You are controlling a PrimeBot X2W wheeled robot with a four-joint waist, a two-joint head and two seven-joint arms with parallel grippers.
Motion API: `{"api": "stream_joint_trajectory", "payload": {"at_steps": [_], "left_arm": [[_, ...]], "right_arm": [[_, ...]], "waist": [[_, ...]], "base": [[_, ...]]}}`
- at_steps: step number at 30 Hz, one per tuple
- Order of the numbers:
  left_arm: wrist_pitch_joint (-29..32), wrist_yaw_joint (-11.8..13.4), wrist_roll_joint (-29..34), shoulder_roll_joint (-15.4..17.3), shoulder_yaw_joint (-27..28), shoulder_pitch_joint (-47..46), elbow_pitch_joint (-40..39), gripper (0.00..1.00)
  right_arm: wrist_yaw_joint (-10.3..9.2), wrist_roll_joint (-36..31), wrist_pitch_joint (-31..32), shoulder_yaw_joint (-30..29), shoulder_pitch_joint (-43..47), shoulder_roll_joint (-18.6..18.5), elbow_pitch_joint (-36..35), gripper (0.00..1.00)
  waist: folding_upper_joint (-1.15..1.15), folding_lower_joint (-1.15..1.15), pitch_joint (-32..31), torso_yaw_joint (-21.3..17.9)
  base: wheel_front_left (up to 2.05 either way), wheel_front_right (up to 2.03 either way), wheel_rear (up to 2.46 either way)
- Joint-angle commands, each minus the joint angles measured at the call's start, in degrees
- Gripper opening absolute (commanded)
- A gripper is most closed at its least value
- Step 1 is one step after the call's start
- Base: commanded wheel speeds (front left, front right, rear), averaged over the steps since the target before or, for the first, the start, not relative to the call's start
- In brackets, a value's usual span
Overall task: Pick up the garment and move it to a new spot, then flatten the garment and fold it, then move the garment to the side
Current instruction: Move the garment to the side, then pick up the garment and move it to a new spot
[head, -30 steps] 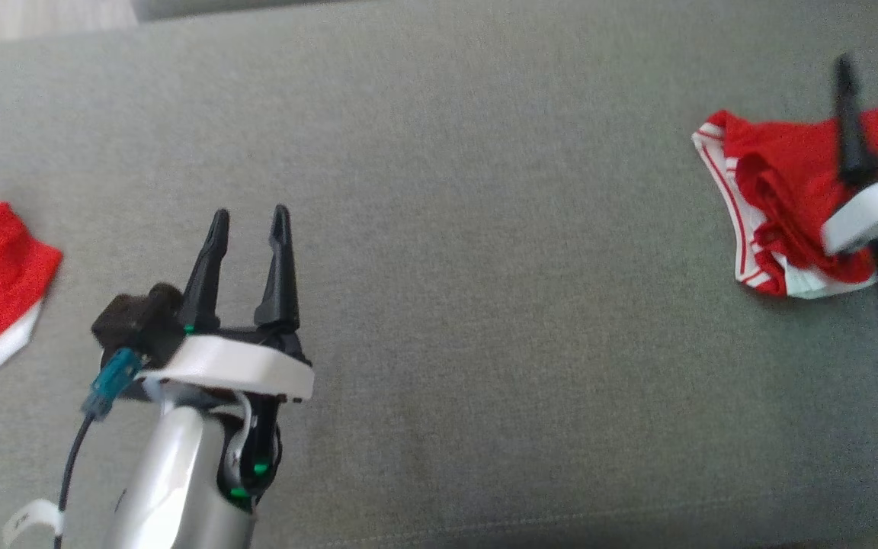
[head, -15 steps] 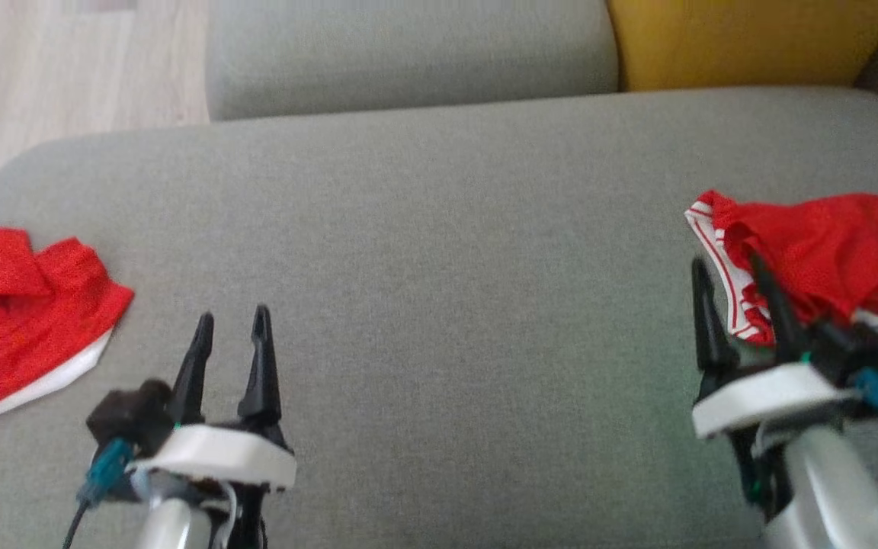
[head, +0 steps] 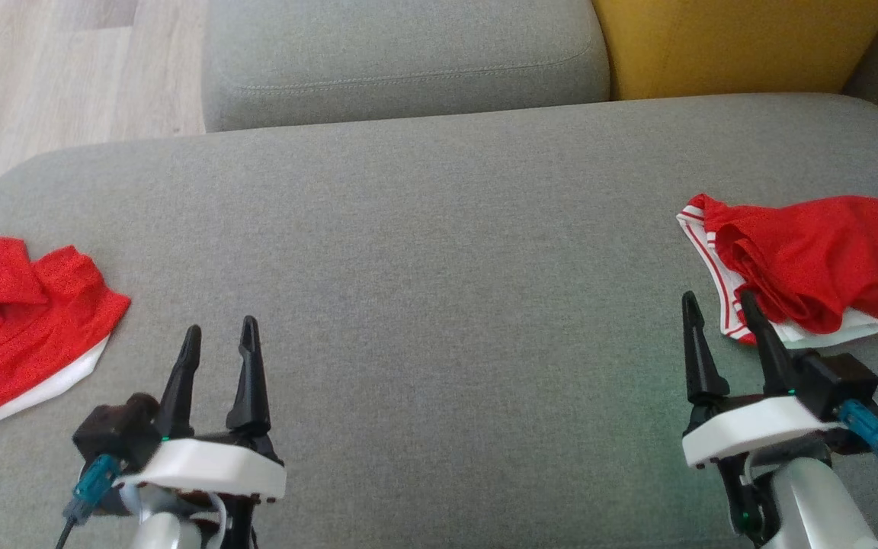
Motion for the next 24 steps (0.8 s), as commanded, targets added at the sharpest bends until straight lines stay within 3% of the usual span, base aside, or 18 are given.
{"api": "stream_joint_trajectory", "payload": {"at_steps": [1,11,16,24], "left_arm": [[-0.70,0.05,0.40,0.36,1.78,-1.77,-1.83,1.00],[-0.70,-0.17,0.42,0.36,1.00,-2.41,-1.38,1.00],[-0.70,0.15,0.43,0.36,0.93,-3.26,-1.39,1.00],[-0.70,0.57,1.16,0.36,2.50,-3.33,-2.03,1.00]], "right_arm": [[0.19,-0.44,-0.41,1.09,-2.09,0.32,-2.15,1.00],[0.19,-0.68,0.14,1.38,-1.75,0.46,-2.40,1.00],[0.19,-1.21,0.42,1.52,-1.29,0.44,-2.68,1.00],[0.19,-0.92,0.94,2.64,-1.02,0.54,-3.27,1.00]], "waist": [[0.00,0.00,0.03,-0.04],[0.00,0.00,0.12,1.67],[0.00,0.00,0.28,5.45],[0.00,0.00,0.53,14.93]], "base": [[0.00,0.00,0.00],[0.00,0.00,0.00],[0.00,0.00,0.00],[0.00,0.00,0.00]]}}
